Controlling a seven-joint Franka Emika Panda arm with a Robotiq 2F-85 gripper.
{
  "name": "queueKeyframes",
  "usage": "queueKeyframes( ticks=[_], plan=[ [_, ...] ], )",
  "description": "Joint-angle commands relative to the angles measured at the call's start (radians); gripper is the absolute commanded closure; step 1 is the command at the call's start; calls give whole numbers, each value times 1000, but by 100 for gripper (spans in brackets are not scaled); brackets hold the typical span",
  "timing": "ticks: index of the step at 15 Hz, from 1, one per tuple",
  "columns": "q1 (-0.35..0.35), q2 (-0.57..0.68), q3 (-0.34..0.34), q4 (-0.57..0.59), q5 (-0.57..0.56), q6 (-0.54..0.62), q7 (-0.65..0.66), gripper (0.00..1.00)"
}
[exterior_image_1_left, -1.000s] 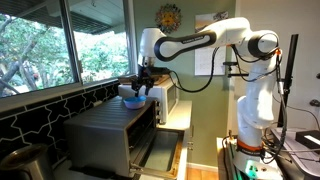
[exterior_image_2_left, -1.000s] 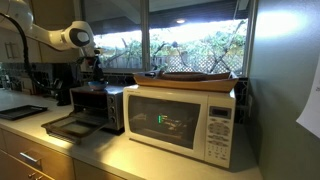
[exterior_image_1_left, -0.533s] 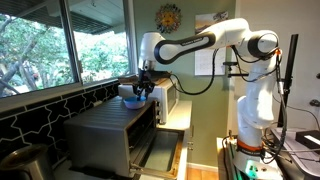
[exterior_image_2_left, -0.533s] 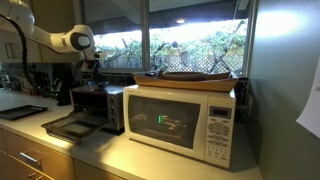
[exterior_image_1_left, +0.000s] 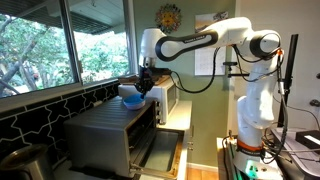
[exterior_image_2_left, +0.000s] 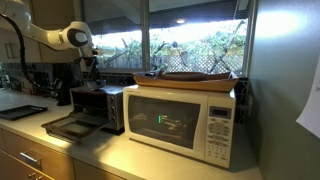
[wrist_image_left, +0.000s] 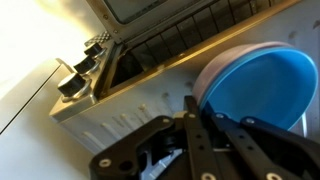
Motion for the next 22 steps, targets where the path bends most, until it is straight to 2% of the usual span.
queueKeyframes(
  ticks=[1, 6, 11, 17, 22],
  plan=[
    [11, -9, 37, 74, -129, -170, 23, 99],
    [42, 59, 128, 227, -389, -427, 47, 98],
    [117, 167, 198, 325, -664, -600, 37, 98],
    [228, 282, 184, 293, -962, -697, 2, 98],
    [286, 340, 168, 261, -1183, -741, -27, 98]
  ],
)
